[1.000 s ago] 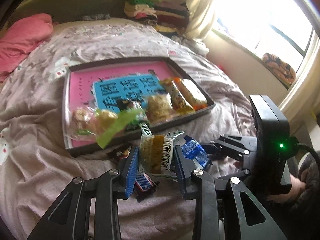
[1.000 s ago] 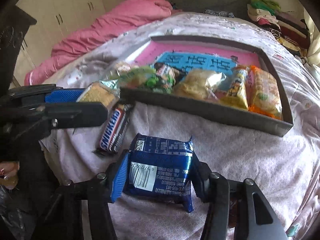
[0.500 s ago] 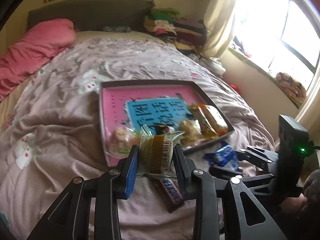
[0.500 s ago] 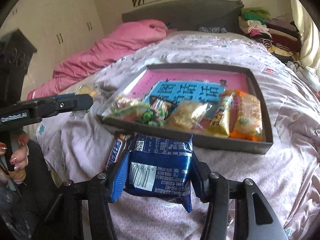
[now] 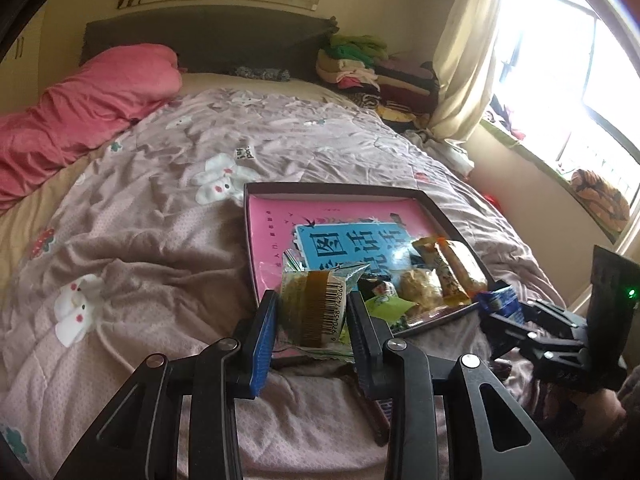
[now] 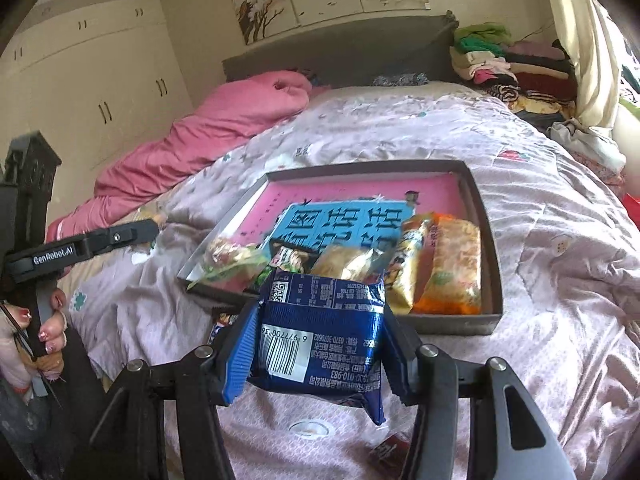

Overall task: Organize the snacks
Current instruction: 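Lift bread bag over tray with left gripper while right carries blue bar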

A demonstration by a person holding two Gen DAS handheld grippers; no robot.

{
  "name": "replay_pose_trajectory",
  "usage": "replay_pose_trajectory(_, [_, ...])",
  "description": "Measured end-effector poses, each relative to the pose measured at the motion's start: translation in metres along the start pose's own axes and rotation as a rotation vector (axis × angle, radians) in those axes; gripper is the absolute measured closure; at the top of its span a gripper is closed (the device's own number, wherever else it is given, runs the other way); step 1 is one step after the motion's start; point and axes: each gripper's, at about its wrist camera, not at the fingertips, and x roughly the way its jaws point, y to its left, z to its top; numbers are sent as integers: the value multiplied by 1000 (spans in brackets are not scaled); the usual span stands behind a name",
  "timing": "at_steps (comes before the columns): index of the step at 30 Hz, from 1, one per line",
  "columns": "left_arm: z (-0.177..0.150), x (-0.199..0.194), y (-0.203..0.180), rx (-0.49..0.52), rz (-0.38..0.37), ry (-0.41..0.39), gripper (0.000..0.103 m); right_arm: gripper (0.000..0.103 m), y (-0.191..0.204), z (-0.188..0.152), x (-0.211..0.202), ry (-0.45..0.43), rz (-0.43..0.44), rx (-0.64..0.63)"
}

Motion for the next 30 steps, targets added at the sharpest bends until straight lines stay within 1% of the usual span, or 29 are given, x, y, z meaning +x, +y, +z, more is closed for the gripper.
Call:
replay_pose_trajectory(4, [-3, 9, 0, 17, 12, 8, 68, 48, -5, 3, 0, -10, 0, 15])
replay_pose_trajectory(15, [-9, 38, -4, 34, 15, 66, 68, 48, -15, 12, -1, -49, -17, 35])
replay_pose_trajectory(25, [-10, 47, -3, 40, 20, 77, 68, 48, -25, 25, -1, -85, -49, 46])
replay_pose_trajectory(30, [-11, 54, -3, 38, 23, 87, 68, 48, -31, 31, 5, -87, -57, 58])
